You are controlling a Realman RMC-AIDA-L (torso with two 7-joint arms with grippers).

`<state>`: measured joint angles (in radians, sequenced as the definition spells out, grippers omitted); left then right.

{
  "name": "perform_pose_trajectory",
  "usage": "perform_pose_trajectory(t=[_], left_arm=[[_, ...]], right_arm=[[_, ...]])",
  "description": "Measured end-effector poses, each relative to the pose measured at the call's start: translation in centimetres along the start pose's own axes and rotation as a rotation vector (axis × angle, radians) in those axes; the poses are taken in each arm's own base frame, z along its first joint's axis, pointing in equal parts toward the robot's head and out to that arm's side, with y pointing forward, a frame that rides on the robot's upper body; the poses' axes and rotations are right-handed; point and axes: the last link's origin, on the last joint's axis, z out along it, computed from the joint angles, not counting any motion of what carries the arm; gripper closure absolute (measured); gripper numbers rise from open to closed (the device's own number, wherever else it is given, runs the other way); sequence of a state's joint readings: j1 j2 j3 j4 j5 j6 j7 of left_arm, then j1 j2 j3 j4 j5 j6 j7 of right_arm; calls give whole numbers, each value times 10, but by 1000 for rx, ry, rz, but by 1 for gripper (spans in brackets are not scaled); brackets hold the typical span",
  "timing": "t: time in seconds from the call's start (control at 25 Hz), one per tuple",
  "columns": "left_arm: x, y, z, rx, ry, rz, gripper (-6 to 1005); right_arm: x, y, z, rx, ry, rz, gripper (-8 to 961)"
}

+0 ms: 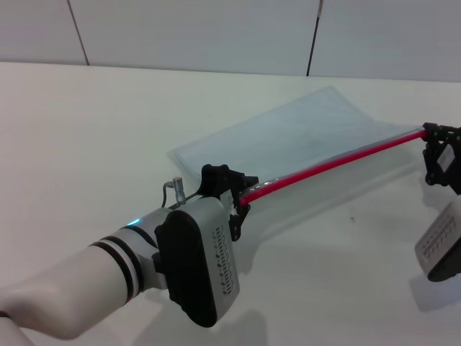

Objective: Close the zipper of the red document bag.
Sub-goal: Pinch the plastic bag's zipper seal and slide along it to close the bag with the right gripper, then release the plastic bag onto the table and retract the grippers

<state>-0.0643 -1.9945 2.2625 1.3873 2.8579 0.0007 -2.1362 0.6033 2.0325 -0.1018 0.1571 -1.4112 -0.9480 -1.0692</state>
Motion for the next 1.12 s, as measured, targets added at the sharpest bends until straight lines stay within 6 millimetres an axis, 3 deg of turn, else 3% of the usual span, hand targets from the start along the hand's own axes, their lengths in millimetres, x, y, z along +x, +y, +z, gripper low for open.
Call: perform_pose_trajectory(t=[0.44,0.56,0.76,0.84,1.12], left_arm=[[-1,-5,2,47,16,-45,814],[-3,-11,0,94,33,-84,811],[-13,-28,-10,235,62,-194,597],[-19,-35,-15,292,70,-250,364],[-58,-65,-38,508,174,-578,217]], right_arm=[[3,-12,-9,132,18,68,872],[4,-19,-18,216,12,100,742],[7,-34,-31,355,-22,261,534],[7,-39,-34,390,-58,380,454],[18,-53,-34,389,-195,864,238]])
